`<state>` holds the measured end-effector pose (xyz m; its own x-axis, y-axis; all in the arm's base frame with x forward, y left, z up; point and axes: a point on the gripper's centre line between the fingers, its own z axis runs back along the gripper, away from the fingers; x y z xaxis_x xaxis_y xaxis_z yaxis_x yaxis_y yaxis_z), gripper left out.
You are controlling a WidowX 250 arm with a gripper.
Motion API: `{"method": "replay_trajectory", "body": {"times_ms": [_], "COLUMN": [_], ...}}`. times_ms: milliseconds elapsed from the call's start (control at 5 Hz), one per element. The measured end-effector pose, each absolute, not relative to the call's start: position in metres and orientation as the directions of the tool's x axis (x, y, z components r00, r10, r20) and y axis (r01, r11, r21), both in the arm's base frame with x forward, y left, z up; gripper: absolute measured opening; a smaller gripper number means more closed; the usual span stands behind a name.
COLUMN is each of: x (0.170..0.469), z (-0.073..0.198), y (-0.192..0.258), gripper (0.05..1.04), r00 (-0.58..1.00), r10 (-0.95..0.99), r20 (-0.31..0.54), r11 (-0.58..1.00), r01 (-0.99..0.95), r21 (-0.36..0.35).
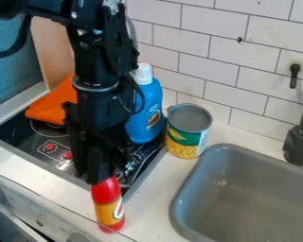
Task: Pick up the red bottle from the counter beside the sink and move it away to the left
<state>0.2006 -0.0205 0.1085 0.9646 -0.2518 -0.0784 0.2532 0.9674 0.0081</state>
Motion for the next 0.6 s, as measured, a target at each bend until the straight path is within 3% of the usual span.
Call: {"method": "replay_trajectory", "body": {"times_ms": [200,400,600], "x": [0.199,0.211,0.223], "z": [0.116,0.143,0.173], "y": [-0.018,-0.013,0.032], "gripper": [0.335,0.335,0.335], "r00": [0.969,0.972,0.995], "r10": [-0.241,-0.233,-0.082], "r20": [-0.063,-0.002,0.061], "r11": [0.97,0.972,0.99], "r01": [0.239,0.233,0.075], "r21": [-0.033,-0.005,0.119]}}
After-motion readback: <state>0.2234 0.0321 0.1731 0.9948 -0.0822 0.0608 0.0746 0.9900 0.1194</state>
